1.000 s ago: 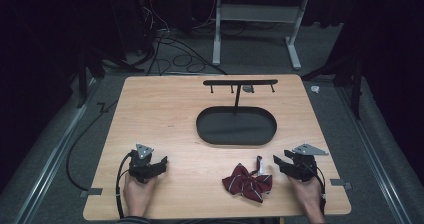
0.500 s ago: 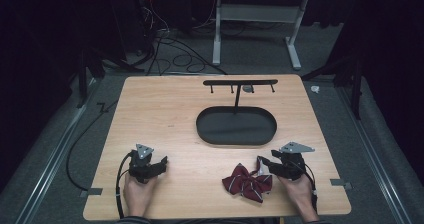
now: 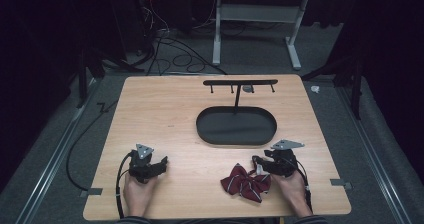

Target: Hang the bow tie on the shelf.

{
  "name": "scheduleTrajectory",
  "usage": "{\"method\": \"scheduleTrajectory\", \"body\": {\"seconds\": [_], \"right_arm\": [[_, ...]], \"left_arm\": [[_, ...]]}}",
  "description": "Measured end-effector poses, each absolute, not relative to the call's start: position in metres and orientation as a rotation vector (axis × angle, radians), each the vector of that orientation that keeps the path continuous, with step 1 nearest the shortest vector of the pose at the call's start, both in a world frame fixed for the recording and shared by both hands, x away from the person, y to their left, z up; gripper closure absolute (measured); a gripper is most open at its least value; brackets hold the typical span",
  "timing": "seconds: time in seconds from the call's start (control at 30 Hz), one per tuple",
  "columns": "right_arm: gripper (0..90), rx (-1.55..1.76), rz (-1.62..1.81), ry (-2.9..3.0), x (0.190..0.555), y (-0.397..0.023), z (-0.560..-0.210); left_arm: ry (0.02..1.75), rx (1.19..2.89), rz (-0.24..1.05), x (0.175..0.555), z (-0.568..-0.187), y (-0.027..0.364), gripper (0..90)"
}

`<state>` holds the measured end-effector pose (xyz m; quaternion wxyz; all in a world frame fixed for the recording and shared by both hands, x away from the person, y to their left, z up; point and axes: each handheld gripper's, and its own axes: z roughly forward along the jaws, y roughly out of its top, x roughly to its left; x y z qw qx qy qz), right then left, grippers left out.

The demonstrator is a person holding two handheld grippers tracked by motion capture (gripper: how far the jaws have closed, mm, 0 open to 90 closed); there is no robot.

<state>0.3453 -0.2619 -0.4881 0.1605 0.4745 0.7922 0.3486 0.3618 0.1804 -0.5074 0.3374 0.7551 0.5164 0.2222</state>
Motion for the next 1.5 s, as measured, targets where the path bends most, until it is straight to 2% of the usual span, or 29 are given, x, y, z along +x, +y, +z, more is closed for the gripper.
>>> {"method": "scheduleTrajectory", "body": {"seconds": [0.1,0.3,0.47,0.77,1.5], "right_arm": [[59.3,1.34,0.969,2.286,0.348,-0.257,-0.491],[76.8,1.318,0.941,2.302,0.348,-0.255,-0.494],[84.6,1.296,0.932,2.315,0.348,-0.255,-0.494],[87.8,1.252,0.931,2.307,0.344,-0.257,-0.484],[88.0,1.145,1.064,2.183,0.344,-0.269,-0.412]], "left_arm": [[1.346,1.968,0.579,0.362,-0.507,0.18,27.7],[1.346,1.968,0.578,0.362,-0.507,0.18,27.7],[1.346,1.968,0.579,0.362,-0.507,0.18,27.6],[1.345,1.967,0.58,0.362,-0.507,0.18,27.6],[1.345,1.967,0.579,0.362,-0.508,0.18,27.4]]}}
